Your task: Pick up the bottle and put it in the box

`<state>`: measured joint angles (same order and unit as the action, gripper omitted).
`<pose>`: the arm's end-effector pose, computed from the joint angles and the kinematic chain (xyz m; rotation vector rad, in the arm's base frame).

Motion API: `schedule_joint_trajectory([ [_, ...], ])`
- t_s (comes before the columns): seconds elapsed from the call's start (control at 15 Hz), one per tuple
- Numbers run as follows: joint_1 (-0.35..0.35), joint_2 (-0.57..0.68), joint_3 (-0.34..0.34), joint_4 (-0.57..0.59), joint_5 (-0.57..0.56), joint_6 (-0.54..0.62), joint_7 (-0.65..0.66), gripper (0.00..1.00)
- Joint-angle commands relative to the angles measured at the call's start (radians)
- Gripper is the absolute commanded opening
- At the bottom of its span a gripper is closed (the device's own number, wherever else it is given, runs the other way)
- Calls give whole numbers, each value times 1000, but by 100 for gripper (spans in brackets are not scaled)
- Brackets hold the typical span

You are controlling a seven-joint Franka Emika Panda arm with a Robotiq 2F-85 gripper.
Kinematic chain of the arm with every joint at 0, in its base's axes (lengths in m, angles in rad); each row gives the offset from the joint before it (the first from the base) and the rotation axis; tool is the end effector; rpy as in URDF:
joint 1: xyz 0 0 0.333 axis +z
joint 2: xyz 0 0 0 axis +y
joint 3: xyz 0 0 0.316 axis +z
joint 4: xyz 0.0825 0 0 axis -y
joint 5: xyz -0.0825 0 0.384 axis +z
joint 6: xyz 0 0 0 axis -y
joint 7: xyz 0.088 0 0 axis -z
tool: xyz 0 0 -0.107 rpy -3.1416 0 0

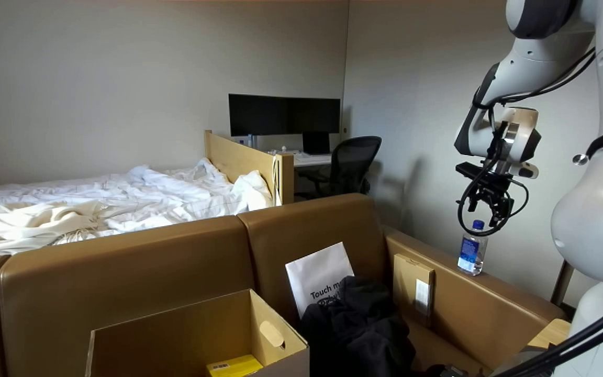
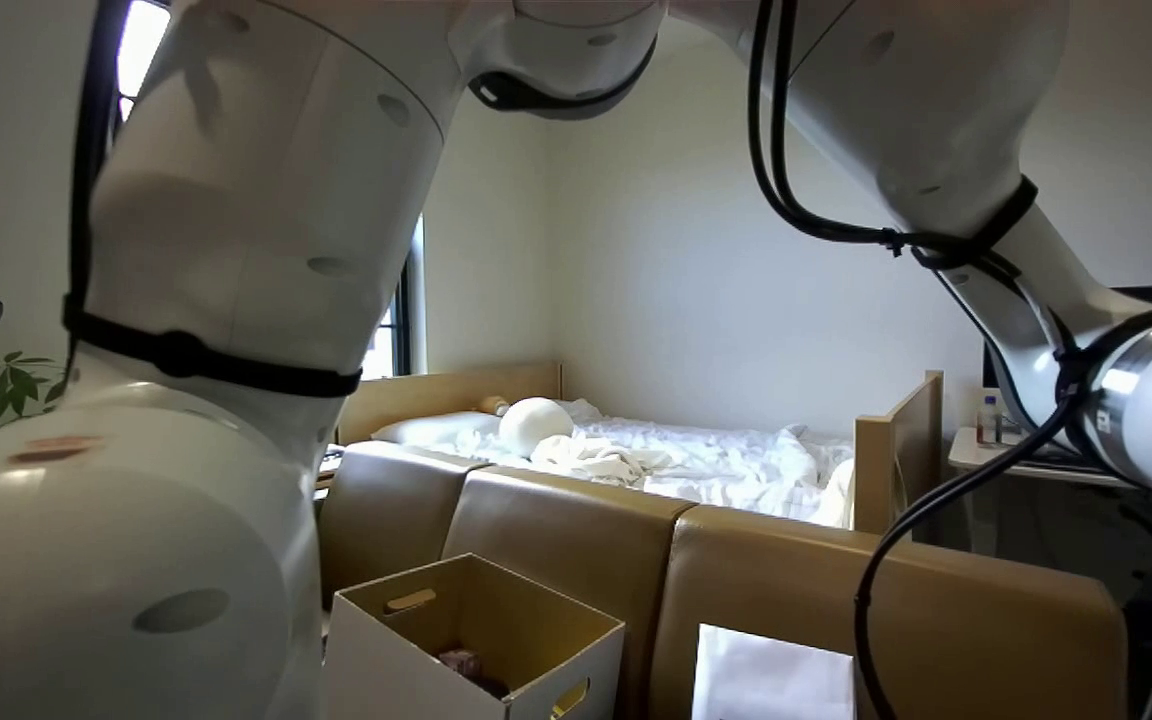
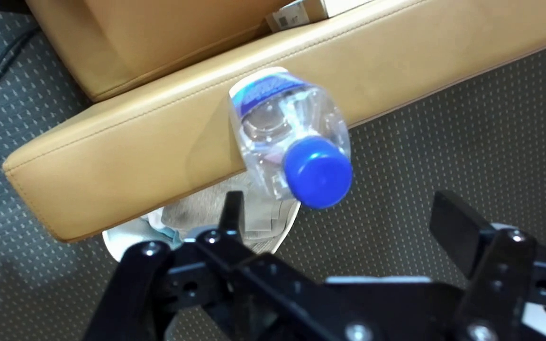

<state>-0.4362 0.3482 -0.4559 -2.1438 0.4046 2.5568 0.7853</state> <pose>0.3625 -0.4528 0.2650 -1.6851 2.5433 -0.1891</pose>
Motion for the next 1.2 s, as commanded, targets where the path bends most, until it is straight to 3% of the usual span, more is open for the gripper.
schedule_joint_trajectory([
  [0.0,-43,28,54,39,81,-40,-58,100],
  [0.53,-50,70,52,61,56,-152,-41,100],
  [1.13,-34,75,31,85,2,-152,-26,100],
])
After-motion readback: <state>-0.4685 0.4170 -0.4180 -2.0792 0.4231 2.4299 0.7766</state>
